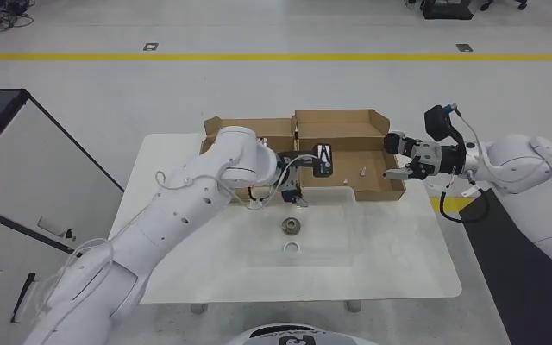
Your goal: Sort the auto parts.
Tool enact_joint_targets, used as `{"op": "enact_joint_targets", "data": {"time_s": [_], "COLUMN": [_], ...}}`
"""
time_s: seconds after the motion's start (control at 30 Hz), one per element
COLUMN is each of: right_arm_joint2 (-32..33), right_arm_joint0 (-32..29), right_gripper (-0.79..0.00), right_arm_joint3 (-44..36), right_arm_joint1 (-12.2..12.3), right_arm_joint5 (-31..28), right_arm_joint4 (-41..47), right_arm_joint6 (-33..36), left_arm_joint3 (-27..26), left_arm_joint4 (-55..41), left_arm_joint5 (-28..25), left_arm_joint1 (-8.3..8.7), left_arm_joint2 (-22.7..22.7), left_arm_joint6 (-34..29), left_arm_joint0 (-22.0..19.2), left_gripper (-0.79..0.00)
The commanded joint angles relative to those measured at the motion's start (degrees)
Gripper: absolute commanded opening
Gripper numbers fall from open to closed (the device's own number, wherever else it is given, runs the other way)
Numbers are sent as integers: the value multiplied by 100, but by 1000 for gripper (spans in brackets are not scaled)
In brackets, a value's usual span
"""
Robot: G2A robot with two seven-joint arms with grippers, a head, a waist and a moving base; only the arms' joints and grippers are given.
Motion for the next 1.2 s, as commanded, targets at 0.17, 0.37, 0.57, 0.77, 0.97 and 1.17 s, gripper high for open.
{"op": "enact_joint_targets", "data": {"time_s": [0.17, 0.37, 0.57, 0.77, 0.97, 1.17], "right_arm_joint2": [0, 0, 0, 0, 0, 0], "right_arm_joint0": [0, 0, 0, 0, 0, 0], "right_gripper": [0, 0, 0, 0, 0, 0], "right_arm_joint3": [0, 0, 0, 0, 0, 0], "right_arm_joint1": [0, 0, 0, 0, 0, 0], "right_arm_joint5": [0, 0, 0, 0, 0, 0], "right_arm_joint4": [0, 0, 0, 0, 0, 0], "right_arm_joint6": [0, 0, 0, 0, 0, 0], "left_arm_joint3": [-349, -349, -378, 19, 488, 958], "left_arm_joint4": [-700, -700, -697, -1571, -1809, -1801], "left_arm_joint5": [455, 455, 717, 1365, 1430, 1267], "left_arm_joint1": [227, 227, 180, -70, -328, -488], "left_arm_joint2": [175, 175, 509, 1019, 1572, 2015], "left_arm_joint6": [-447, -447, -710, -1357, -1422, -1259], "left_arm_joint0": [5, 5, -29, -473, -857, -1042], "left_gripper": [0, 0, 0, 0, 0, 0]}}
